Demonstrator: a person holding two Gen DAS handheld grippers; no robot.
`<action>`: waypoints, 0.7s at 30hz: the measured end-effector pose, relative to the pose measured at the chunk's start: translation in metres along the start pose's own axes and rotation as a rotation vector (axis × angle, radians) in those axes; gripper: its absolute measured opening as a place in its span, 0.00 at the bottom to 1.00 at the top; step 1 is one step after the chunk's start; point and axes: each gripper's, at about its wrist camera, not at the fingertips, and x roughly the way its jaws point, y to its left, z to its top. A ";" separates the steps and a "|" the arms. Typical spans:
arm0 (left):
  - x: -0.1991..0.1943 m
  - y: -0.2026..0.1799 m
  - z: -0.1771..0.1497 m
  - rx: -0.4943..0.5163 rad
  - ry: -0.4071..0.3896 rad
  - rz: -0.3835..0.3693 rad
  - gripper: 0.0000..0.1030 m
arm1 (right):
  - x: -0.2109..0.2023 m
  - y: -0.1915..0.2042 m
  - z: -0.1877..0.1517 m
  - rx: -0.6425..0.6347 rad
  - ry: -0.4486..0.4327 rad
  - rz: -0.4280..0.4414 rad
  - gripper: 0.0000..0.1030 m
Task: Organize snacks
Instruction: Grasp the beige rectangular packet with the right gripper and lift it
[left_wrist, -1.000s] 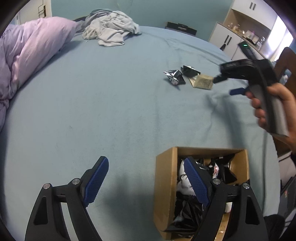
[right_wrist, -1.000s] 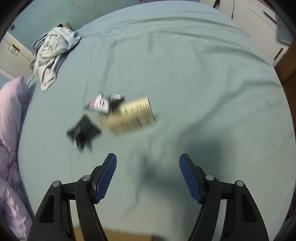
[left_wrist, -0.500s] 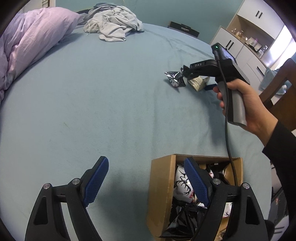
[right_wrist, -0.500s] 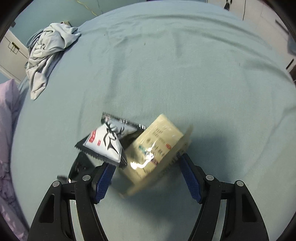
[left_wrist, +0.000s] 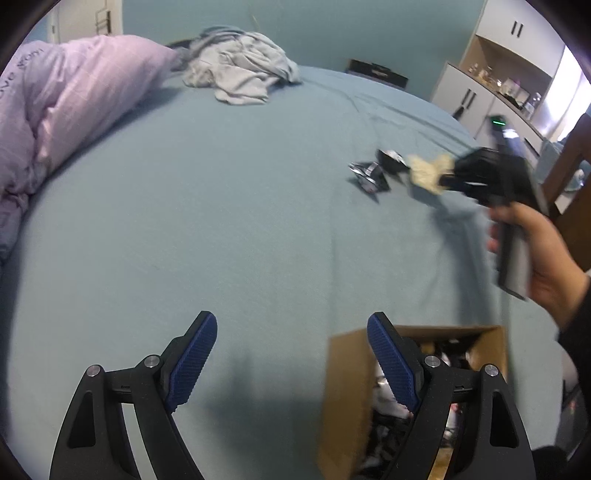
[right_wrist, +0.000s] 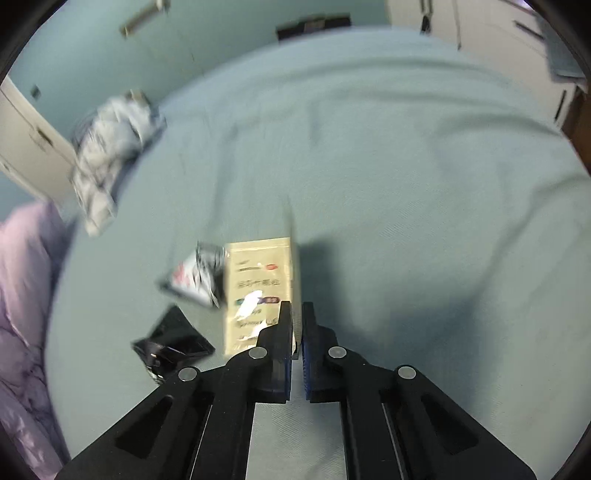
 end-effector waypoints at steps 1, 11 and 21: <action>-0.001 0.003 0.000 -0.007 -0.008 0.011 0.82 | -0.008 -0.003 -0.003 0.011 -0.007 0.022 0.02; 0.003 -0.031 0.043 0.214 -0.021 -0.021 0.83 | -0.152 -0.047 -0.100 0.056 -0.048 0.195 0.02; 0.060 -0.113 0.119 0.505 -0.051 0.105 0.98 | -0.152 -0.104 -0.158 0.156 -0.029 0.226 0.02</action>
